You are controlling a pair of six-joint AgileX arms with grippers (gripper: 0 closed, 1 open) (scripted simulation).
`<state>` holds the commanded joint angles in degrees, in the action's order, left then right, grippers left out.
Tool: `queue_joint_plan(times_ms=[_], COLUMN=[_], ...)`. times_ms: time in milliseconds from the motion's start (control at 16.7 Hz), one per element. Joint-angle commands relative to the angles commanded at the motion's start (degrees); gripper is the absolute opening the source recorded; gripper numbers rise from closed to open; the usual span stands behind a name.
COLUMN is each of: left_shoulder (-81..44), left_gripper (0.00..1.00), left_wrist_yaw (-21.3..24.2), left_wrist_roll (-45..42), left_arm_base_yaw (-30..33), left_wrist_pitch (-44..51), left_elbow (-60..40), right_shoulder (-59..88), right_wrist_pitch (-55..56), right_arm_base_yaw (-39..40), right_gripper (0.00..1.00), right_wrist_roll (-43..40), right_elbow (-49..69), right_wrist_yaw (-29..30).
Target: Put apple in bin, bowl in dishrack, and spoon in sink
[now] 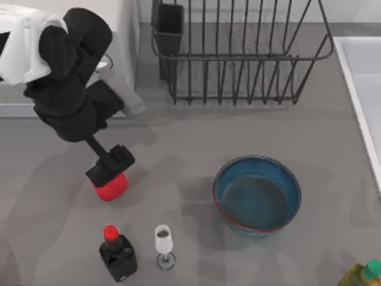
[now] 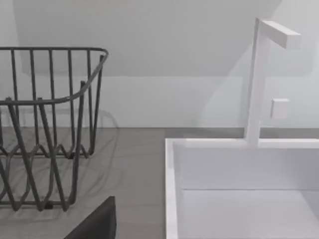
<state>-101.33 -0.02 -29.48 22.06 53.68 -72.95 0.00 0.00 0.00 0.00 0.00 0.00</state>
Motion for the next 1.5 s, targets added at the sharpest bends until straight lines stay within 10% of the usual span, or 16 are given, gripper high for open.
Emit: queue_joint_plan(times_ms=[1320,1500], left_shoulder=[-14.70,-14.70], left_gripper=[1.00,0.77], left_wrist_yaw=[-0.24,-0.24], left_wrist_roll=[-2.98,-2.98], left_arm_base_yaw=[1.83,1.83], left_wrist_pitch=[-9.32,-9.32], left_elbow=[2.19,2.19], right_shoulder=[0.00,0.00], right_wrist_pitch=[0.00,0.00], right_arm_base_yaw=[0.00,0.00], right_gripper=[1.00,1.00], right_wrist_roll=[0.00,0.00], right_elbow=[0.00,0.00], right_wrist_yaw=[0.00,0.00])
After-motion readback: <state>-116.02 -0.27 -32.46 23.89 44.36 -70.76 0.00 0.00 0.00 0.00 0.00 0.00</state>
